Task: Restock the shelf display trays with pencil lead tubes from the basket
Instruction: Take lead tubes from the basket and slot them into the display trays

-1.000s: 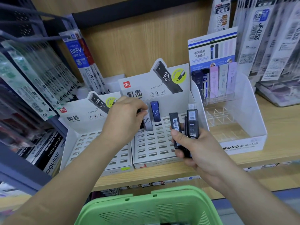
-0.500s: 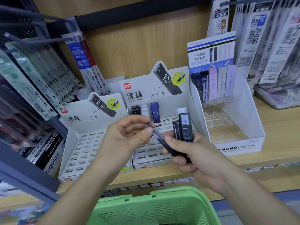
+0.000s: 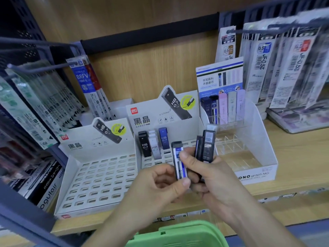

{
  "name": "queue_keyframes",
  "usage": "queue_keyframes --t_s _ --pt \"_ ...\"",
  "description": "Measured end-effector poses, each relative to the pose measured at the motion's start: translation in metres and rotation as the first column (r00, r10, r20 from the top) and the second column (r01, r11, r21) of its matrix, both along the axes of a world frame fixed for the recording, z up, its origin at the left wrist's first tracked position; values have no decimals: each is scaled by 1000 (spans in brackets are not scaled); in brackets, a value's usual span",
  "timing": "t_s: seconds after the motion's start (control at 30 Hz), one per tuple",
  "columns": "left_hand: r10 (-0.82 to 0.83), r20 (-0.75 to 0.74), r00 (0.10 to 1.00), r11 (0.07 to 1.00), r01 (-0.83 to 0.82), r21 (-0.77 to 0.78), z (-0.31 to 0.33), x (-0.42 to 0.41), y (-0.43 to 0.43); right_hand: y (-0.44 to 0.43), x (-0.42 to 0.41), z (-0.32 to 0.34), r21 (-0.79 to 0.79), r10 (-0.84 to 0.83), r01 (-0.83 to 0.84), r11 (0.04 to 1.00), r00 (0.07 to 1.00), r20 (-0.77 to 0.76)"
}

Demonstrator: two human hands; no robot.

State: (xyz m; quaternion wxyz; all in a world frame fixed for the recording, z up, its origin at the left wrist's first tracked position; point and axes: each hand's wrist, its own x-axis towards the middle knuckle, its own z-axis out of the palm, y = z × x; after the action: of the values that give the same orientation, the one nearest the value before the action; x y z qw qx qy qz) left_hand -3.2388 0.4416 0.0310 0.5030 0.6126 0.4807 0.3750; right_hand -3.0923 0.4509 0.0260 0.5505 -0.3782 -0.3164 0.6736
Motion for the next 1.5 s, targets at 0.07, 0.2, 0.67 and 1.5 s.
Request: queue_keyframes --t_s 0.07,0.2,0.67,1.5 --pt "48 24 999 998 -49 40 6 3 2 0 5 3 22 1 -4 1000 995 99" --pt "99 76 992 992 -105 76 27 10 13 3 20 9 76 19 -39 996 968 251" --pt "173 -76 982 850 -110 514 108 102 105 25 94 16 -50 -367 364 930 922 -122" --pt "464 -634 619 631 270 727 70 129 144 32 105 7 -16 -240 242 970 949 -206"
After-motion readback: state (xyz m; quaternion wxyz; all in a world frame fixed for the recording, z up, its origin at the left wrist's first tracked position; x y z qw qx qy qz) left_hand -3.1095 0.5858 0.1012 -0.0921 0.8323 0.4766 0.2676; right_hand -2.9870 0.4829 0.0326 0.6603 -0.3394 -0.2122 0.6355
